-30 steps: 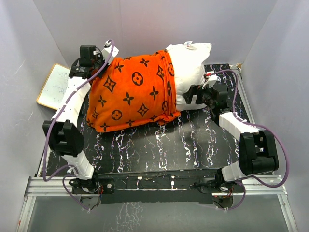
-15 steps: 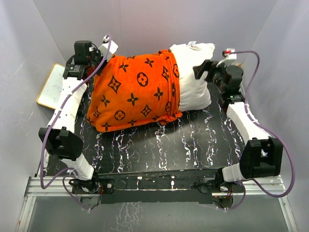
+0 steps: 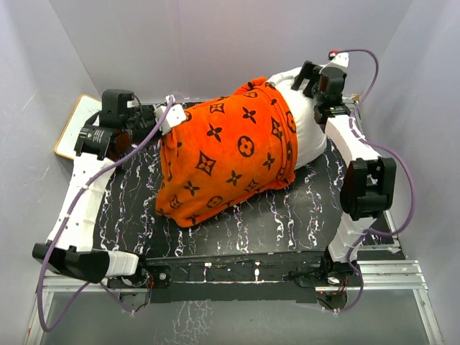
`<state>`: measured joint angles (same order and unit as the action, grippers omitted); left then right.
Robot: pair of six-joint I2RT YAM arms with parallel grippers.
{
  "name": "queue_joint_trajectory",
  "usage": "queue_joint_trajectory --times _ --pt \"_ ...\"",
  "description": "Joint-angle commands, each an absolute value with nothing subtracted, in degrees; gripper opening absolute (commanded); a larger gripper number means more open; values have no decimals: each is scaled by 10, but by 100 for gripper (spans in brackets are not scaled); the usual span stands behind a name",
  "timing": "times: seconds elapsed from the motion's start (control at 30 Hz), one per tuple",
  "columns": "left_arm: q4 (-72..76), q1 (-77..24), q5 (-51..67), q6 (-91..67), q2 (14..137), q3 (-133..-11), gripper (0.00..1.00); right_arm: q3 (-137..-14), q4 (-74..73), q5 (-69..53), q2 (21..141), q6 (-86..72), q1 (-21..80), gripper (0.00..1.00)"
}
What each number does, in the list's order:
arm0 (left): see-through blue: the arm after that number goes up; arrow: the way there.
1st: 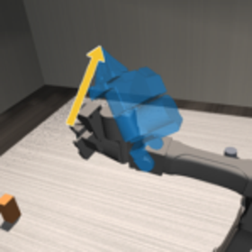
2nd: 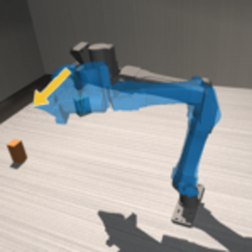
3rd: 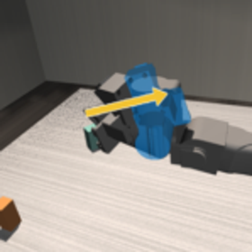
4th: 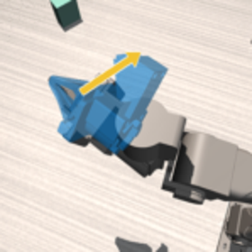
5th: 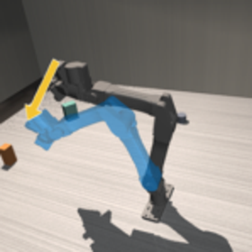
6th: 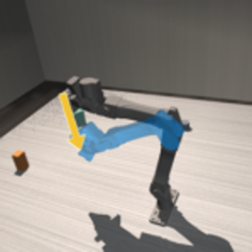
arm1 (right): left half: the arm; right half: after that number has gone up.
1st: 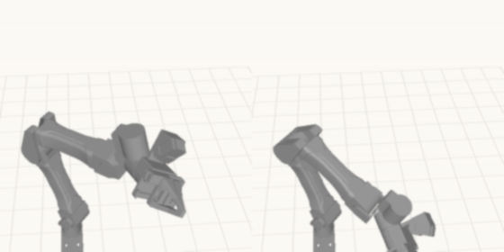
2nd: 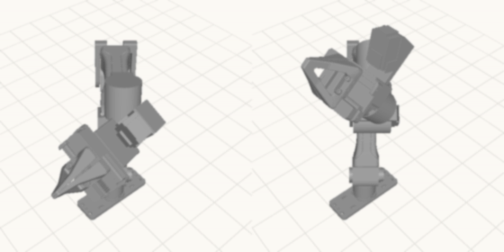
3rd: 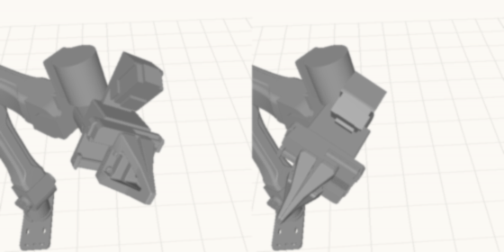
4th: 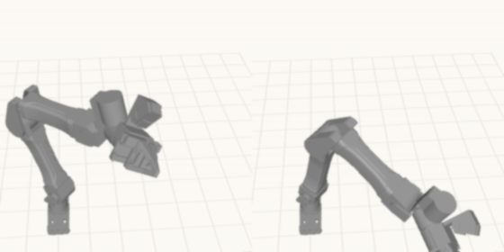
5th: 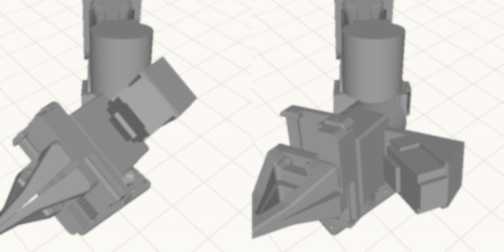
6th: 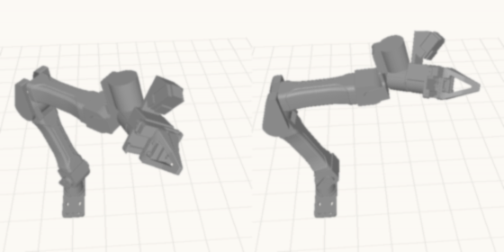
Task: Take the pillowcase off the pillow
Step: Remove the pillow from the pillowcase.
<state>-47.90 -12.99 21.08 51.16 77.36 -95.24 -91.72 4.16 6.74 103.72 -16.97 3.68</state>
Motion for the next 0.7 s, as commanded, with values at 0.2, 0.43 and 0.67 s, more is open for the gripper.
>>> queue_joint_trajectory --times 0.2,0.43,0.67 --pt "-507 -137 226 594 707 -880 0 -794 15 -26 1060 -250 16 80" --pt "-481 -135 83 627 666 -837 0 -650 150 -33 973 -369 -39 8" --pt "-378 -9 3 655 634 -763 0 -593 148 64 900 -385 -56 8"
